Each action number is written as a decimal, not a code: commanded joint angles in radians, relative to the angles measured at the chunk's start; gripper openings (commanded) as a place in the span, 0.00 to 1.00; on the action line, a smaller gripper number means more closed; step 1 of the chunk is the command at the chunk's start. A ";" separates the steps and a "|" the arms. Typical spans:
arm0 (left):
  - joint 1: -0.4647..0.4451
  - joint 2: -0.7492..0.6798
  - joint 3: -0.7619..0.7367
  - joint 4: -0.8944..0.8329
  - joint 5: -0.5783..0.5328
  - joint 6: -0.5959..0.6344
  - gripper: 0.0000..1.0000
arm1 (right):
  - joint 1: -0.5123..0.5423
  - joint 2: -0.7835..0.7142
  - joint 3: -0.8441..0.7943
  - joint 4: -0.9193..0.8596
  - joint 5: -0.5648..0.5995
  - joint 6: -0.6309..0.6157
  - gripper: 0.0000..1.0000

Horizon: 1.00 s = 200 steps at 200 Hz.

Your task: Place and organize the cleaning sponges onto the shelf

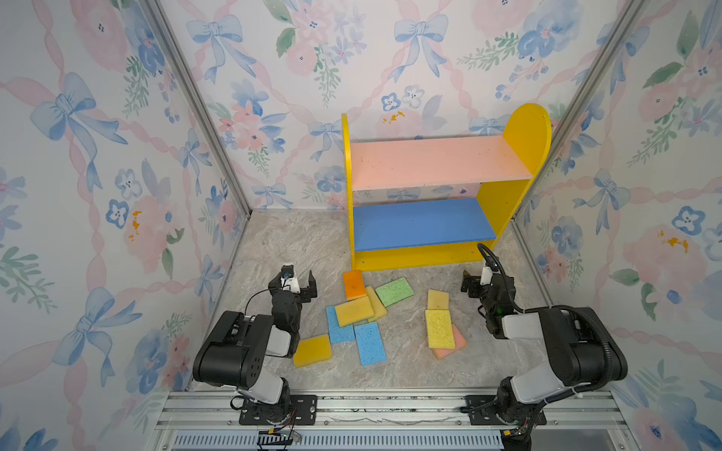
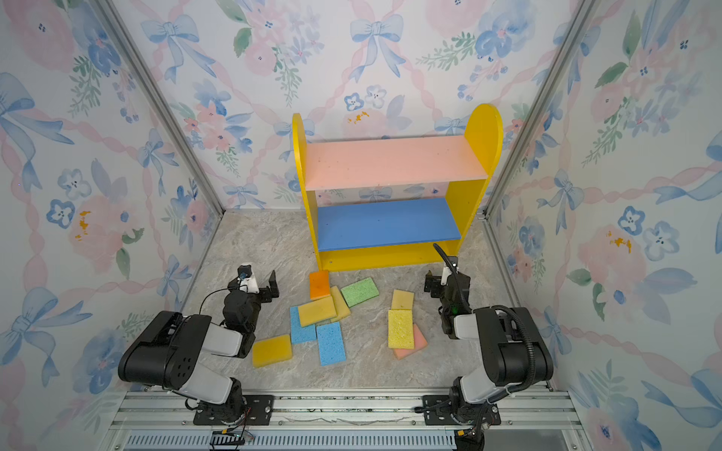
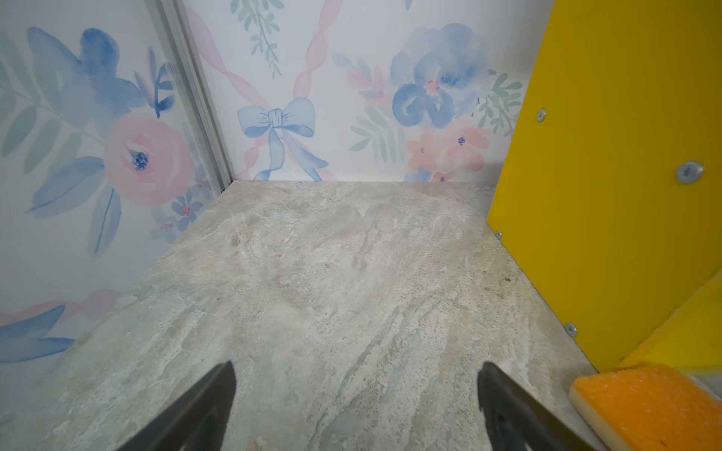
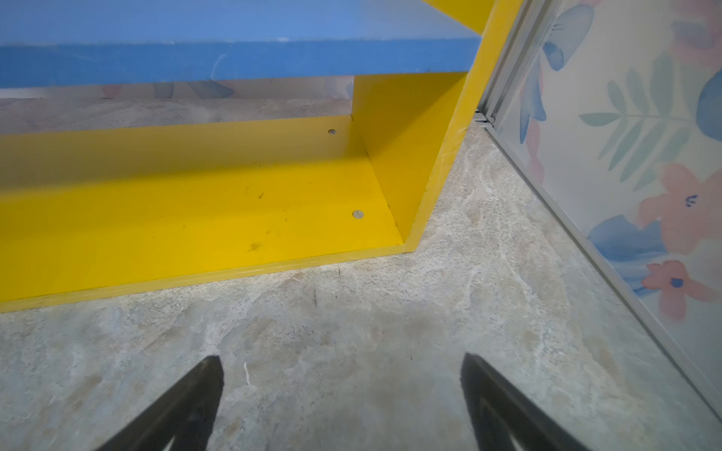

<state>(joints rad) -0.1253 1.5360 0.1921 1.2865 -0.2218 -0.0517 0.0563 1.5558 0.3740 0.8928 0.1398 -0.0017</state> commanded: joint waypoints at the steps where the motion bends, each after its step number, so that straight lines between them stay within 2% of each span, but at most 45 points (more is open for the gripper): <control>1: -0.010 0.007 0.002 0.036 -0.026 0.009 0.98 | 0.010 -0.007 0.018 0.011 0.013 -0.005 0.97; 74: -0.001 0.008 0.004 0.036 -0.011 0.005 0.98 | -0.011 -0.008 0.020 0.008 -0.028 0.008 0.97; 200: 0.010 0.009 0.006 0.036 0.004 -0.002 0.98 | -0.007 -0.008 0.022 0.006 -0.019 0.004 0.97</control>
<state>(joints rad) -0.1238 1.5360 0.1921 1.3048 -0.2272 -0.0521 0.0521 1.5558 0.3740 0.8928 0.1268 -0.0010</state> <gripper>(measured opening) 0.979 0.969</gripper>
